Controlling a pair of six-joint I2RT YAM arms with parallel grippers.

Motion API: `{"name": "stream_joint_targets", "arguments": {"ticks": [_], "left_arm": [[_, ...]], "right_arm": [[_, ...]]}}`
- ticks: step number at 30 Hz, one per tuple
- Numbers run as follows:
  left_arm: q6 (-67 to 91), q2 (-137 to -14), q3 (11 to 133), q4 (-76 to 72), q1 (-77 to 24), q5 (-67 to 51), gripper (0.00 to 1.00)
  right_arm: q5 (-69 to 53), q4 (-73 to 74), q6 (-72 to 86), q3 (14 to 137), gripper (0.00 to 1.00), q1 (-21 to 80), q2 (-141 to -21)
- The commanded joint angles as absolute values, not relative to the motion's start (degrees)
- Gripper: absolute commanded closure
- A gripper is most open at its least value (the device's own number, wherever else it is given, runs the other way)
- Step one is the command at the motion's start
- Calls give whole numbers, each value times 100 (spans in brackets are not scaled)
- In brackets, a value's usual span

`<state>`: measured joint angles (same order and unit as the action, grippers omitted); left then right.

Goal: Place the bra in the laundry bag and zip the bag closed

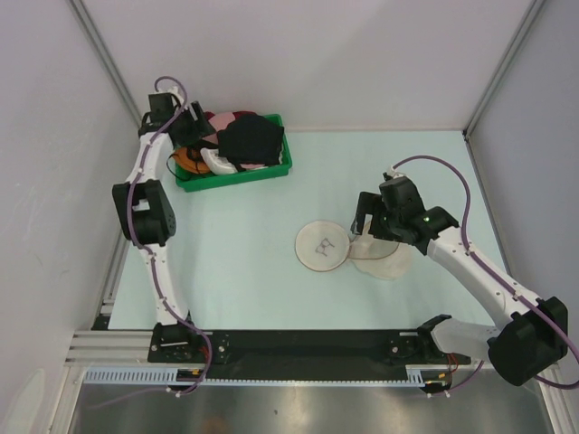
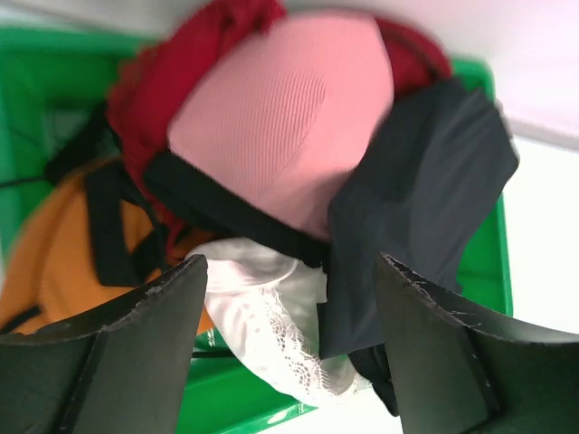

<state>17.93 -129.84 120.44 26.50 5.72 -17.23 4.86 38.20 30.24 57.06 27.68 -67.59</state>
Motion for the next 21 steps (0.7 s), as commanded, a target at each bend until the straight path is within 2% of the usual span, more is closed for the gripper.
{"name": "stream_joint_targets", "arguments": {"ticks": [1,4,12,14,15,17,18,19,21], "left_arm": [[1942,-13096,12068,2742,325,-2513,25],[2127,-13008,11796,2488,308,-2733,32],[2259,-12981,11443,2171,194,-2918,41],[2302,-13052,11557,2215,185,-2988,54],[2364,-13017,11566,2206,167,-2953,64],[2373,-12868,11627,2171,141,-2857,71],[2399,-12841,11706,2171,123,-2865,79],[2417,-12823,11820,2197,114,-2944,83],[2618,-12762,12233,2215,114,-3067,100]], "right_arm": [[413,3682,3032,5932,4,2786,-6732],[474,3709,3015,5915,3,2795,-6663],[431,3700,3058,5818,3,2795,-6609],[422,3700,3067,5827,4,2804,-6583],[439,3718,3050,5862,4,2804,-6583],[483,3770,3050,5897,3,2812,-6531],[501,3779,3041,5897,3,2812,-6522],[501,3771,3041,5897,3,2813,-6495],[527,3779,3041,5880,3,2813,-6478]]}}
